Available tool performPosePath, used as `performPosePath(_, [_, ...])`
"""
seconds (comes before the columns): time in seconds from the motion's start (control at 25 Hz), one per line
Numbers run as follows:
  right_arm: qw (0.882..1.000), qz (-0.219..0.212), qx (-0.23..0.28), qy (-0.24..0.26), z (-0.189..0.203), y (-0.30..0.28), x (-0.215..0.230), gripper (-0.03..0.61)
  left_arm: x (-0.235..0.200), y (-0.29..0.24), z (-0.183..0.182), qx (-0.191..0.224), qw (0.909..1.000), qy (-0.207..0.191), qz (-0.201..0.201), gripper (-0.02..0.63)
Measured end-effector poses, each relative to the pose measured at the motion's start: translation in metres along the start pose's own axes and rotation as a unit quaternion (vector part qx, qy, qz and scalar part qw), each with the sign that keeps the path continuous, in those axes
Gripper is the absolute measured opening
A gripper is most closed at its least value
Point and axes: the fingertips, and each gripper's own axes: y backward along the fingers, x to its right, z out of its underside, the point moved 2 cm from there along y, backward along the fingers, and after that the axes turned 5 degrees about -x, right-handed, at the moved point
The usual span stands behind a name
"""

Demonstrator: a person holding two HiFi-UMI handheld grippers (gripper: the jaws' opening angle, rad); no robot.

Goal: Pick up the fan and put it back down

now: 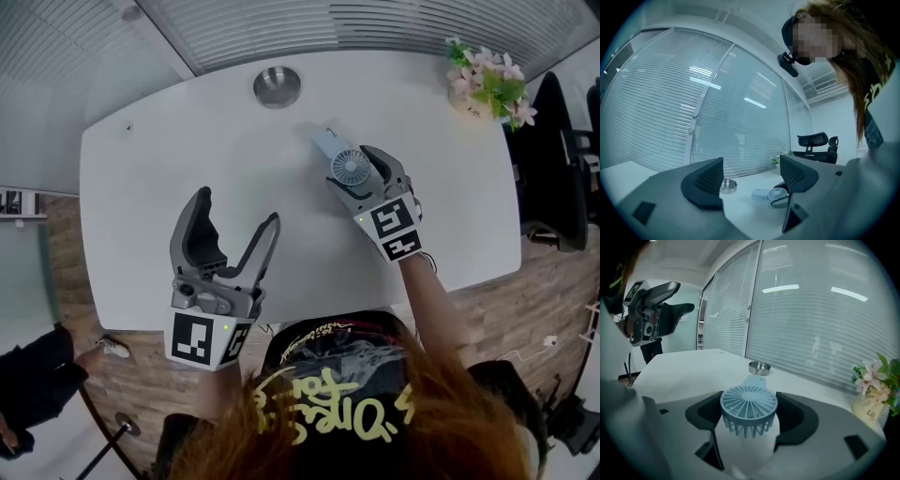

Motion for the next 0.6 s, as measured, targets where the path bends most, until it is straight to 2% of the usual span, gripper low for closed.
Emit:
performPosePath(0.28, [0.997, 0.057, 0.047, -0.010, -0.026, 0.042, 0.013, 0.347, 0.009, -0.011, -0.007, 0.008, 0.9989, -0.010, 0.046, 0.373])
performPosePath(0.6, [0.988, 0.113, 0.108, -0.012, -0.053, 0.101, 0.021, 0.347, 0.025, -0.026, -0.014, 0.022, 0.9956, -0.012, 0.091, 0.373])
